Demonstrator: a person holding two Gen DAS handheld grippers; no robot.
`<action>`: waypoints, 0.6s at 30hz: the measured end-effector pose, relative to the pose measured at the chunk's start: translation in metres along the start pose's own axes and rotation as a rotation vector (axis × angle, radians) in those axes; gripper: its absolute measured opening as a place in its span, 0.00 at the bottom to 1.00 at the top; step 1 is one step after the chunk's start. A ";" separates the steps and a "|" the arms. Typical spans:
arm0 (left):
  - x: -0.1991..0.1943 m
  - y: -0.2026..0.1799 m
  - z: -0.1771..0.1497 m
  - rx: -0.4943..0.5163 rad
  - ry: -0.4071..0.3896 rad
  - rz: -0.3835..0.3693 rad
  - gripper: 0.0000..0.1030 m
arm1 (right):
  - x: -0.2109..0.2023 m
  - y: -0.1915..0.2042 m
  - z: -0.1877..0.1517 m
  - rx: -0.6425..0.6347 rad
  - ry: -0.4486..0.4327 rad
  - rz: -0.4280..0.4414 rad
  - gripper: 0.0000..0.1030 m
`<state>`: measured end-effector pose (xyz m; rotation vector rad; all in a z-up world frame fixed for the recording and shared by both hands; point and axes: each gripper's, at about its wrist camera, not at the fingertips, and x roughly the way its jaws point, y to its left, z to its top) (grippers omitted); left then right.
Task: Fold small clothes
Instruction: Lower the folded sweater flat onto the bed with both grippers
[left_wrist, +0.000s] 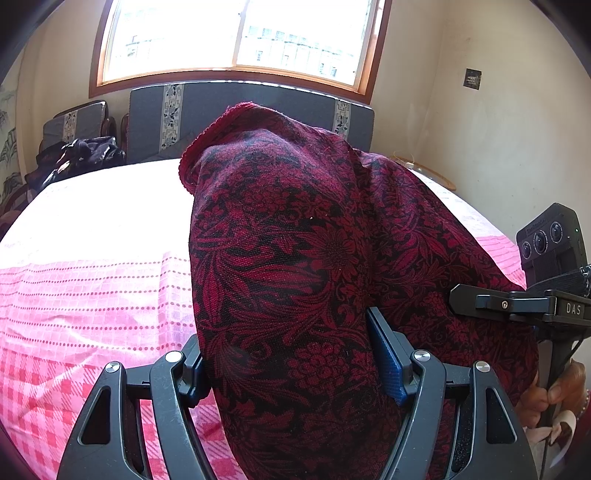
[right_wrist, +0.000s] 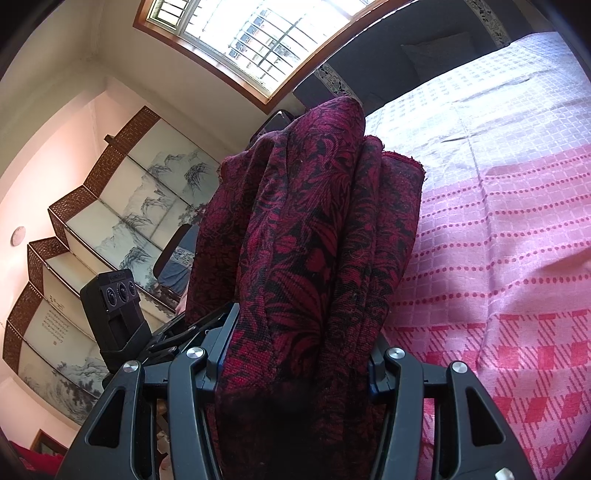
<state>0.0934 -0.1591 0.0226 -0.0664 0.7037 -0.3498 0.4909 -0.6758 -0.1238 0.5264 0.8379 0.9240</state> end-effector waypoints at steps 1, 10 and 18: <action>0.001 0.000 -0.001 -0.002 0.003 0.000 0.70 | 0.001 0.001 0.000 -0.004 0.002 -0.008 0.49; 0.004 -0.002 -0.005 0.006 0.001 0.017 0.74 | 0.004 0.006 -0.001 -0.026 0.010 -0.071 0.49; -0.001 0.000 -0.012 0.006 -0.041 0.068 0.84 | 0.008 0.011 -0.002 -0.057 0.010 -0.130 0.54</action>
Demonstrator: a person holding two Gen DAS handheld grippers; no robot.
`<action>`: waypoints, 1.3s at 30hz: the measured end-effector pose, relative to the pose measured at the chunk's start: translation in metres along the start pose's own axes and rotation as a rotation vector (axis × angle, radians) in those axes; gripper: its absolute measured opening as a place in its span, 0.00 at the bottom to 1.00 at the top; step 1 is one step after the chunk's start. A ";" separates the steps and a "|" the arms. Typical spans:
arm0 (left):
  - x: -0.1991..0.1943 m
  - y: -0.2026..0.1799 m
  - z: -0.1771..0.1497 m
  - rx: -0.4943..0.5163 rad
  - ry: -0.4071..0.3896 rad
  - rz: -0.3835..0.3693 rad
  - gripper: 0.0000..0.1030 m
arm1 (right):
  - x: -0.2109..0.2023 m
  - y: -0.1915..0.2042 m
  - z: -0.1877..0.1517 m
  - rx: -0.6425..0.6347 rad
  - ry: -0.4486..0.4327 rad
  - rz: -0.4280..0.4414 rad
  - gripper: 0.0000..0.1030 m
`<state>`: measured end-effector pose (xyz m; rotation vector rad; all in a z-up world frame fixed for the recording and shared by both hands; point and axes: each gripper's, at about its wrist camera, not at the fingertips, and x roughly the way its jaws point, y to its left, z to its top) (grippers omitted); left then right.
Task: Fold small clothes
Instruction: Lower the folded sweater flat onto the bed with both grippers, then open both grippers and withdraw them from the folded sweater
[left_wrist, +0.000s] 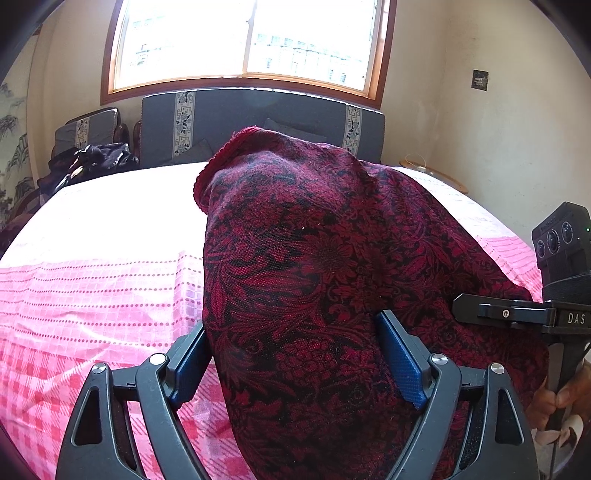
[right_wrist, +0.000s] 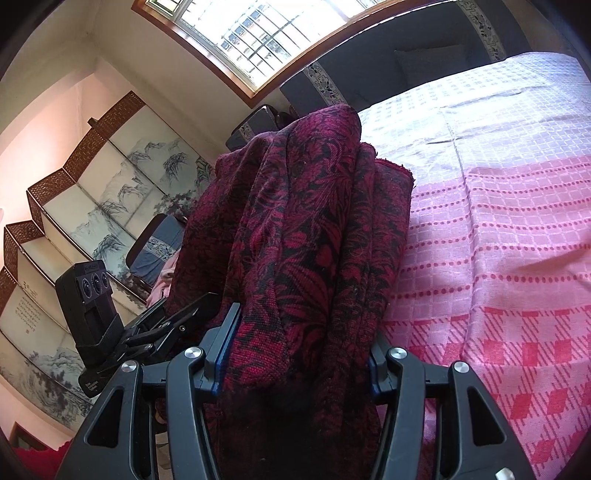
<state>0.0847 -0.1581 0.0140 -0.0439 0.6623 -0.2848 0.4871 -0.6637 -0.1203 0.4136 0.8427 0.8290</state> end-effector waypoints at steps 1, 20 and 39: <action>-0.001 0.000 -0.001 0.003 -0.007 0.015 0.87 | 0.001 0.002 0.000 -0.006 0.002 -0.014 0.56; -0.058 -0.009 0.008 0.019 -0.233 0.322 1.00 | -0.057 0.066 -0.007 -0.170 -0.246 -0.173 0.66; -0.085 -0.049 0.036 0.114 -0.307 0.320 1.00 | -0.066 0.092 -0.006 -0.229 -0.262 -0.153 0.68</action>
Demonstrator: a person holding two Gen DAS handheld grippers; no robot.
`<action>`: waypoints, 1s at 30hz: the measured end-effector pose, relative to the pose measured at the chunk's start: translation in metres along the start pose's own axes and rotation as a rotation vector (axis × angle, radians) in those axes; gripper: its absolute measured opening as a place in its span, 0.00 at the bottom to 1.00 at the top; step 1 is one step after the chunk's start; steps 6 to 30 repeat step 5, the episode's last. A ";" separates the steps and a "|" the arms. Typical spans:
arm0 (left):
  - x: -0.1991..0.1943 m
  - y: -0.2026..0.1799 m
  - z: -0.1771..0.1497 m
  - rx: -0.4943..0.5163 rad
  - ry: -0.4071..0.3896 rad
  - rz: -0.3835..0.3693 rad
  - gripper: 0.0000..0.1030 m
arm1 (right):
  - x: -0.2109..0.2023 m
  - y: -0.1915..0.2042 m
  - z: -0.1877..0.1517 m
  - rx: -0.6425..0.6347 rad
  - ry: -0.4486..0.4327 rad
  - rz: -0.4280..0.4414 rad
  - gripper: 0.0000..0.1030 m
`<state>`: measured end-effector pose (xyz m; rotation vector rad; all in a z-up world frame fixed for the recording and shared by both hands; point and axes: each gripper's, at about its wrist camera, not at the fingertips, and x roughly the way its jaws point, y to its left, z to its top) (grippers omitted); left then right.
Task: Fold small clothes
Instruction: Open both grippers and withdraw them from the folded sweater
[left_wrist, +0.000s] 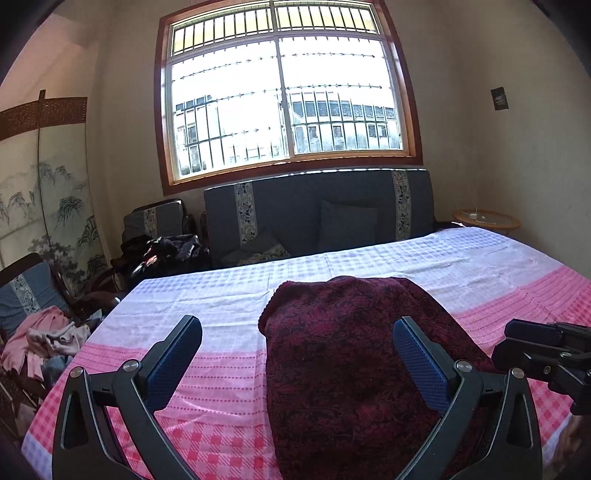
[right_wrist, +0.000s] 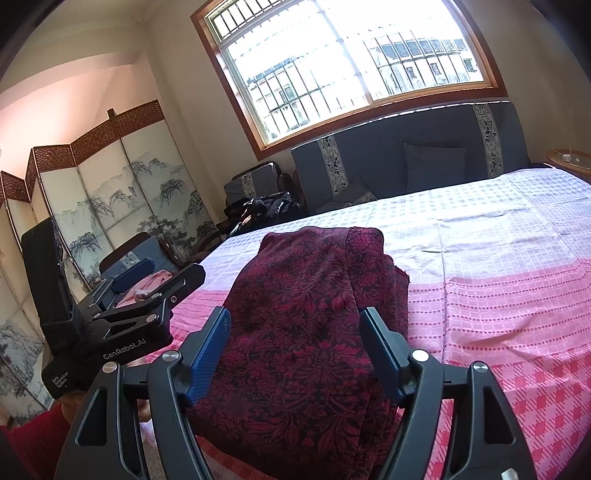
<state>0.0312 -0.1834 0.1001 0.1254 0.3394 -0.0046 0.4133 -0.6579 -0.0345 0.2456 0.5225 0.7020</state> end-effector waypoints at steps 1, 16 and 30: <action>0.000 -0.002 0.001 0.002 -0.003 0.000 1.00 | 0.000 -0.001 0.000 0.001 0.003 -0.005 0.68; 0.007 -0.007 0.005 0.003 0.040 -0.011 1.00 | 0.004 -0.004 0.001 0.005 0.018 -0.030 0.72; 0.007 -0.007 0.005 0.003 0.040 -0.011 1.00 | 0.004 -0.004 0.001 0.005 0.018 -0.030 0.72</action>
